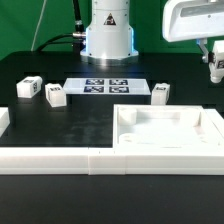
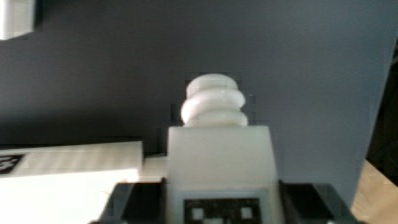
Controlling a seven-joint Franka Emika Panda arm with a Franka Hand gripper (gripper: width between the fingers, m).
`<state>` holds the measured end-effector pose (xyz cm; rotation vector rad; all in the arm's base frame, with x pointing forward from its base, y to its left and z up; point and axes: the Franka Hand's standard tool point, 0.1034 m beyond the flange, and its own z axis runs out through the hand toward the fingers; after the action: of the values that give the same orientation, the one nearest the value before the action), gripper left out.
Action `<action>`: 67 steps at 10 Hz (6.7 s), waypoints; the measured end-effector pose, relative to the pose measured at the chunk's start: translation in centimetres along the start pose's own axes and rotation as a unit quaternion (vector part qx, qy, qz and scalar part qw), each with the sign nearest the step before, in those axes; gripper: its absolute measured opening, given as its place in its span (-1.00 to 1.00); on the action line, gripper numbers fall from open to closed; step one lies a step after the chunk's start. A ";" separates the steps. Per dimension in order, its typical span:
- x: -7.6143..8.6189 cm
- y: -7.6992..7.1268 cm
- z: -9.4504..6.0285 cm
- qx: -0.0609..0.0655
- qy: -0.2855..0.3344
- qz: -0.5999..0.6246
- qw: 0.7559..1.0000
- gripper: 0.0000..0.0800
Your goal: Assemble one leg
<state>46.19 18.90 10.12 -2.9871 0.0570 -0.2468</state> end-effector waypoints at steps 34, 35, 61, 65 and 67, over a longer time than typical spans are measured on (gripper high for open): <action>16.9 6.1 4.6 -0.022 0.205 -0.186 0.961 -0.28; 16.9 6.2 4.6 -0.022 0.204 -0.185 0.961 -0.28; 15.2 6.9 5.6 -0.024 0.196 -0.168 0.966 0.62; 16.1 6.2 3.4 -0.022 0.197 -0.171 0.965 0.62; 15.9 5.9 3.7 -0.019 0.168 -0.173 0.970 0.62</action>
Offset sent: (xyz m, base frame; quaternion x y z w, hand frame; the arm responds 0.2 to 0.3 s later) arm 0.0330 -0.0418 0.0084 -0.0117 0.0222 -0.0973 0.9949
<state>62.30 12.74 8.21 -2.9386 -0.4314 -0.7970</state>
